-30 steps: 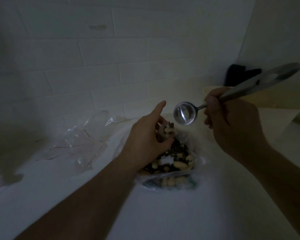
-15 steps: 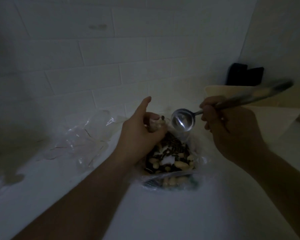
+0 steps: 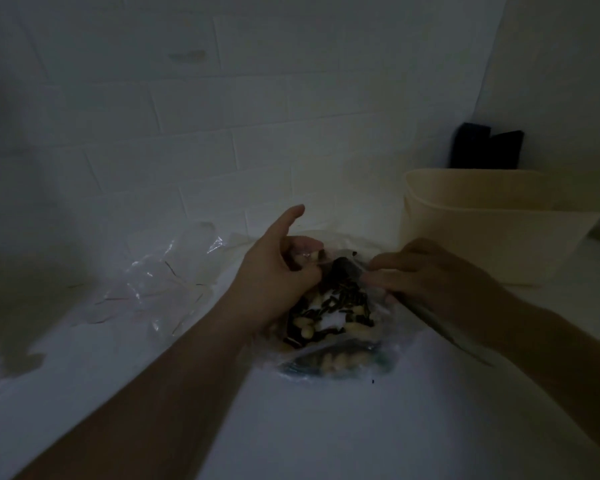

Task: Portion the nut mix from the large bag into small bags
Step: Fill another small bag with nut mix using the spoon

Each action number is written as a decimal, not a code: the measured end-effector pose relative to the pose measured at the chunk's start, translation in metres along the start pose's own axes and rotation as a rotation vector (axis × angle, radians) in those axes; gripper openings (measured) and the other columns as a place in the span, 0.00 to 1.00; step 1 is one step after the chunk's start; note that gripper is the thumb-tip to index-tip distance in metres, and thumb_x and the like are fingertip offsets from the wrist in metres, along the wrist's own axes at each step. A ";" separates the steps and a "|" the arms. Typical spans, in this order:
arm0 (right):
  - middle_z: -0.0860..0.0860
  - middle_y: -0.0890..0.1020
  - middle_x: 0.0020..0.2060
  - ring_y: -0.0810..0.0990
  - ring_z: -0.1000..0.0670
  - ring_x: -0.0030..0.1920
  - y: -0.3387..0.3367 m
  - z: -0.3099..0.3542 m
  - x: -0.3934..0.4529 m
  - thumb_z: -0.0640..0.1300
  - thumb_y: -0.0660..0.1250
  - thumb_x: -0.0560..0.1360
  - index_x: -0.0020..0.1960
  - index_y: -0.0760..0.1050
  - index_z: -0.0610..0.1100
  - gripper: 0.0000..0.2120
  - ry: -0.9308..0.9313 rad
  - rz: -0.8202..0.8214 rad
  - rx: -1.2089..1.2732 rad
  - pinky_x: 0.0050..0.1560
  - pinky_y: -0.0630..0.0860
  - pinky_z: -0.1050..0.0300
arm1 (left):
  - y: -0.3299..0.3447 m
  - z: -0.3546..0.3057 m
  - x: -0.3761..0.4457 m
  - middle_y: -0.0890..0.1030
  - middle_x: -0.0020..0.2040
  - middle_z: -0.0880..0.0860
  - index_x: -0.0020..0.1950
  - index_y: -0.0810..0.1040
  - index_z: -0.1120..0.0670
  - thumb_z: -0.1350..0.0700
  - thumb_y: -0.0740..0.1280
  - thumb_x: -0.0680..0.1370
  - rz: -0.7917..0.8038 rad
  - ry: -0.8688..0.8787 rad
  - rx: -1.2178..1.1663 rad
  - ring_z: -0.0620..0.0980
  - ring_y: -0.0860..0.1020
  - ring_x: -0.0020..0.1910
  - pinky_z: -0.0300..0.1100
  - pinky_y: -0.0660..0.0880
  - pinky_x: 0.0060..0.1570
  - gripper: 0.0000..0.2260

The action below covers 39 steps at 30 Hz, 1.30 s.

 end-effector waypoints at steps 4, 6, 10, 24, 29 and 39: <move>0.56 0.78 0.69 0.74 0.46 0.50 0.003 -0.004 -0.005 0.33 0.69 0.77 0.70 0.77 0.56 0.26 0.009 0.104 -0.028 0.47 0.80 0.50 | -0.004 -0.002 0.004 0.86 0.56 0.45 0.80 0.65 0.42 0.63 0.73 0.79 -0.070 -0.085 -0.146 0.44 0.85 0.52 0.46 0.83 0.56 0.34; 0.54 0.81 0.66 0.76 0.46 0.48 0.000 -0.004 -0.004 0.27 0.63 0.72 0.66 0.80 0.55 0.32 0.018 0.072 -0.018 0.47 0.80 0.50 | -0.007 -0.005 0.003 0.85 0.56 0.46 0.80 0.65 0.41 0.63 0.74 0.78 -0.102 -0.037 -0.106 0.47 0.84 0.51 0.44 0.83 0.54 0.36; 0.50 0.86 0.57 0.82 0.50 0.49 -0.014 0.007 0.018 0.36 0.62 0.75 0.58 0.85 0.48 0.18 0.176 -0.121 0.198 0.54 0.78 0.48 | -0.007 -0.011 -0.001 0.81 0.58 0.47 0.79 0.62 0.36 0.63 0.74 0.73 -0.090 0.105 -0.006 0.51 0.82 0.49 0.44 0.82 0.53 0.41; 0.49 0.89 0.44 0.88 0.46 0.48 0.000 0.054 0.064 0.47 0.80 0.72 0.41 0.84 0.54 0.06 0.838 -0.343 1.369 0.59 0.82 0.35 | -0.003 -0.012 0.000 0.84 0.61 0.62 0.66 0.79 0.58 0.58 0.73 0.72 0.037 -0.172 -0.614 0.61 0.83 0.61 0.52 0.80 0.62 0.21; 0.45 0.88 0.45 0.88 0.41 0.49 0.004 0.059 0.059 0.50 0.80 0.70 0.44 0.84 0.51 0.07 0.899 -0.362 1.458 0.57 0.81 0.31 | 0.003 -0.009 -0.008 0.83 0.55 0.70 0.49 0.85 0.59 0.56 0.75 0.77 0.185 -0.191 -0.519 0.63 0.81 0.55 0.57 0.78 0.62 0.07; 0.39 0.87 0.49 0.88 0.40 0.51 0.002 0.065 0.052 0.37 0.71 0.78 0.55 0.84 0.38 0.07 1.008 -0.130 1.756 0.54 0.84 0.45 | -0.007 -0.015 -0.013 0.83 0.57 0.70 0.57 0.84 0.67 0.65 0.68 0.80 0.289 -0.364 -0.431 0.63 0.81 0.54 0.55 0.79 0.61 0.08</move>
Point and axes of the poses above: each hand's wrist, its own x-axis towards the middle knuckle, its own y-axis out of the palm, z = x × y, the point moved 2 cm from there along x, towards the middle knuckle
